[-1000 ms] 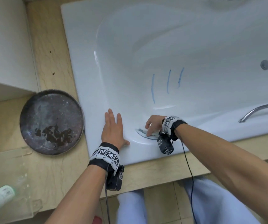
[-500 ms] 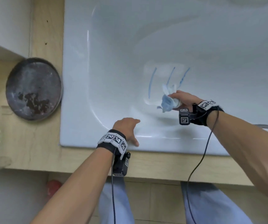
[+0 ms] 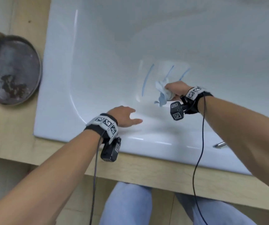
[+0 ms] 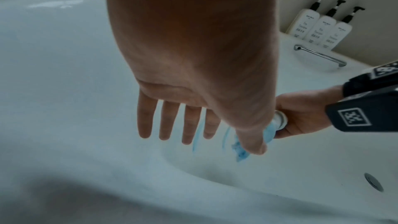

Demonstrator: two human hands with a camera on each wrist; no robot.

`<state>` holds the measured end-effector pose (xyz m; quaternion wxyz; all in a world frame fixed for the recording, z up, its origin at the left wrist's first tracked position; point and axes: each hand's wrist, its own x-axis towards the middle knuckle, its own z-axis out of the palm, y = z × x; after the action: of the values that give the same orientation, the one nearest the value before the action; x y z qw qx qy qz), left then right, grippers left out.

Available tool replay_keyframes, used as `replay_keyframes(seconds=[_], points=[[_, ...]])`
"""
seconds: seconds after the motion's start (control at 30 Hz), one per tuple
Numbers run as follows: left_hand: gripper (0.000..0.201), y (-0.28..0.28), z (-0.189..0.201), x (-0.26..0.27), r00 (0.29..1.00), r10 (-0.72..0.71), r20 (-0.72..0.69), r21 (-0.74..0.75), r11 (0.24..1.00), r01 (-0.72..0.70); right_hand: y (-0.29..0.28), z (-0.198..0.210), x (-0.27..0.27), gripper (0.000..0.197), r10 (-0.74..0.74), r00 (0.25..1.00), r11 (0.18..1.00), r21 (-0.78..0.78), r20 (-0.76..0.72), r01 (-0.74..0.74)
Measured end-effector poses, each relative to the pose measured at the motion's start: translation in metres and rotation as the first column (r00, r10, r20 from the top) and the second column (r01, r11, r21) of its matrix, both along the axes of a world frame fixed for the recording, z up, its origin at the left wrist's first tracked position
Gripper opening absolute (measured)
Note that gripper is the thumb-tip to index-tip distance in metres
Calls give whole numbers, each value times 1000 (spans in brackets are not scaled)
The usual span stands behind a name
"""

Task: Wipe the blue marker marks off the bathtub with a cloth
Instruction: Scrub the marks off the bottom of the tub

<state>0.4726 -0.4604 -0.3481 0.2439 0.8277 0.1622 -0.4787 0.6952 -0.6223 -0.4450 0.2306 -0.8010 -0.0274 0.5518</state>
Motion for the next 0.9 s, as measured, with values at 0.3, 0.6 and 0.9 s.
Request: replay_keyframes(seconds=[0.3, 0.6, 0.9], points=[[103, 23, -61, 36, 958, -92, -272, 106, 986, 125, 23, -63, 20, 23, 116, 970, 993, -30, 215, -113], [146, 34, -125, 53, 942, -184, -282, 117, 967, 224, 47, -120, 42, 40, -11, 815, 992, 108, 579, -63], [131, 46, -173, 57, 745, -593, -307, 177, 733, 657, 77, -180, 69, 61, 129, 779, 987, -1, 613, -163]])
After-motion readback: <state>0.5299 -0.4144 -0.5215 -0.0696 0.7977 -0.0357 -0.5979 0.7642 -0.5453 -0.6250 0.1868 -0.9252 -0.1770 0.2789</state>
